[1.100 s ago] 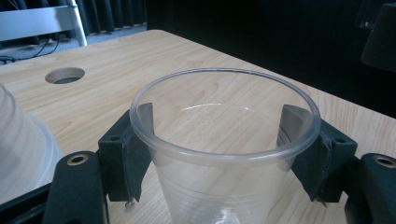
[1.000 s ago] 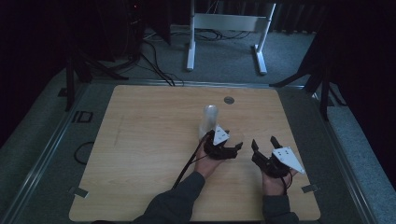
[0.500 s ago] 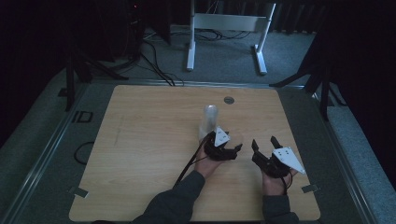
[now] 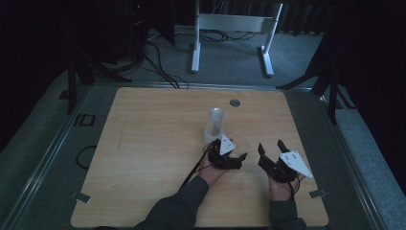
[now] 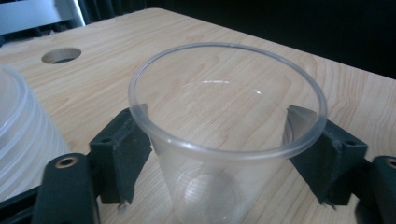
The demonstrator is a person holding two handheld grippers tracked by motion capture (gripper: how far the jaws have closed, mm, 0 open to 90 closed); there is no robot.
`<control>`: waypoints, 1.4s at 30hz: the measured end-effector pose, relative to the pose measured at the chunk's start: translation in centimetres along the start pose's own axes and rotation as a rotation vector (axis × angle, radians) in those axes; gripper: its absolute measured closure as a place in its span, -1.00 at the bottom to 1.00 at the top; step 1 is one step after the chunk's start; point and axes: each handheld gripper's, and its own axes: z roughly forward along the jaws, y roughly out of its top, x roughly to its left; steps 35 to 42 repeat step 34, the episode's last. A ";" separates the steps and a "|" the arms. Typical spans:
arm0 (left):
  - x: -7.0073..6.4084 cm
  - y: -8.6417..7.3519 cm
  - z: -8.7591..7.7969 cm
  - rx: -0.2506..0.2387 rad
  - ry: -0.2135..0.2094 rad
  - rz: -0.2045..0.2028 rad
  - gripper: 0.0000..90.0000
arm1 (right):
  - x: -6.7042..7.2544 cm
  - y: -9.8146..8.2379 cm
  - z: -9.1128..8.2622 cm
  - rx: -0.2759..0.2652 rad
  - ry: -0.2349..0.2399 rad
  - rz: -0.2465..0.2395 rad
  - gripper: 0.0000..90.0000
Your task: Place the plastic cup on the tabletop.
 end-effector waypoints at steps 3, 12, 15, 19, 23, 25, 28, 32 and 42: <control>0.0 0.0 -0.1 0.014 0.006 -0.004 -0.63 | 0.0 0.0 0.0 0.001 -0.001 0.002 -0.37; 0.2 -0.2 -0.6 0.035 -0.015 -0.025 -0.71 | -0.1 0.0 0.0 0.002 -0.001 0.002 -0.37; 0.3 -0.4 -1.0 0.038 -0.025 -0.042 -0.72 | -0.1 0.0 0.0 0.002 -0.001 0.002 -0.37; 0.4 -0.9 -1.6 0.045 -0.031 -0.047 -0.72 | 0.0 0.0 0.0 0.002 -0.001 0.002 -0.37; 0.5 -1.4 -2.4 0.047 -0.041 -0.045 -0.72 | -0.1 0.0 0.0 0.002 -0.001 0.002 -0.37; 0.5 -1.6 -2.7 0.047 -0.047 -0.045 -0.72 | -0.1 0.0 0.0 0.003 0.000 0.002 -0.37; 0.5 -2.1 -3.2 0.053 -0.055 -0.050 -0.71 | -0.1 0.0 0.1 0.005 0.000 0.000 -0.37; 0.6 -2.6 -4.0 0.062 -0.062 -0.055 -0.71 | -0.1 0.0 0.0 0.003 -0.001 0.003 -0.37; 0.9 -3.1 -5.1 0.074 -0.049 -0.060 -0.70 | -0.2 0.0 0.0 0.006 -0.004 0.004 -0.37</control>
